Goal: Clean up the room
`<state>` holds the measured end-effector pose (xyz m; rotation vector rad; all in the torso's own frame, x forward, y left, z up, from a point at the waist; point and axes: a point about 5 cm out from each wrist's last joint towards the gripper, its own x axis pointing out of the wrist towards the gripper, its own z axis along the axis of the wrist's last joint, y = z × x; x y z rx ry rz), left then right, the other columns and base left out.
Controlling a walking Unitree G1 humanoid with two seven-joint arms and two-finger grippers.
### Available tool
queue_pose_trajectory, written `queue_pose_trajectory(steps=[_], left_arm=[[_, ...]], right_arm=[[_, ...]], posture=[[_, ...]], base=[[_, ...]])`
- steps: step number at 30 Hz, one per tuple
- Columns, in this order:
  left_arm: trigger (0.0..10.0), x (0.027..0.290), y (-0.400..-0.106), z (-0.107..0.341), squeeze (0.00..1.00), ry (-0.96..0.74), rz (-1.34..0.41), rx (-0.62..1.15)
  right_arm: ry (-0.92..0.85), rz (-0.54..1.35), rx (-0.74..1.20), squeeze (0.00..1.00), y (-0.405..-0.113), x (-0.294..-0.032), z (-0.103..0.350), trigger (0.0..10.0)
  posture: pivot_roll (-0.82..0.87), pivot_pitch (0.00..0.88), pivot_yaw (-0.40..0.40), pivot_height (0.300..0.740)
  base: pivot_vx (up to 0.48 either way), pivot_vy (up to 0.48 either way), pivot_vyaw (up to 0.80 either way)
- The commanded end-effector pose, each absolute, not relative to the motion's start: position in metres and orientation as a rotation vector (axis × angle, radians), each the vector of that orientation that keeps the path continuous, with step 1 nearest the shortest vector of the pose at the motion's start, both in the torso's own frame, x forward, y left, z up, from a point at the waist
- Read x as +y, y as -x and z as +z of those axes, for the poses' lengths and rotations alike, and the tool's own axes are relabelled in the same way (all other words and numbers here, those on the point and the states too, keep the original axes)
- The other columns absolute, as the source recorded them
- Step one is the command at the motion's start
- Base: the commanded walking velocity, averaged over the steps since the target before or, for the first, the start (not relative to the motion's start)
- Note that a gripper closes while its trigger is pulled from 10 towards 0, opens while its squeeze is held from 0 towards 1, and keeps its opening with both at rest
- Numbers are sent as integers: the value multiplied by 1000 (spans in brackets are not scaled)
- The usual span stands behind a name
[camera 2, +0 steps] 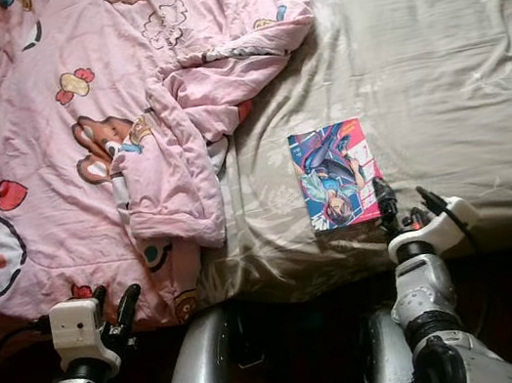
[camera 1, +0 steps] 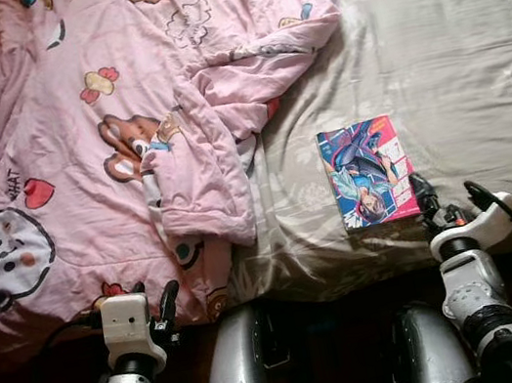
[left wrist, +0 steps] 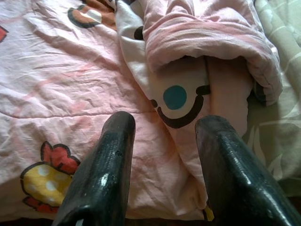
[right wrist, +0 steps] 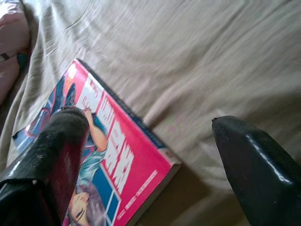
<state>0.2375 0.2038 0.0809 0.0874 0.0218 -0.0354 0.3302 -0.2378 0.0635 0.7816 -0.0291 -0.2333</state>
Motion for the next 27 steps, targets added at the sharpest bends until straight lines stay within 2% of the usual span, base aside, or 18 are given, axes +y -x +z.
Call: queue_pose_trajectory(steps=[1,7,15,27], left_arm=[[10000,208,-228,75,0,-94,-22,65],[10000,208,-222,78,0,-97,-17,70],[10000,208,-218,82,0,-98,-8,74],[10000,210,-210,83,0,-109,9,90]], right_arm=[[-798,-286,-6,0,-323,-241,54,10000],[-791,-358,35,0,-318,-248,48,10000],[-838,-304,121,0,-318,-231,38,10000],[-937,-350,149,0,-311,-233,28,10000]], posture=[[203,520,145,628],[217,537,149,628],[232,554,151,628],[249,564,148,628]], base=[[0,0,0],[0,0,0],[0,0,0],[0,0,0]])
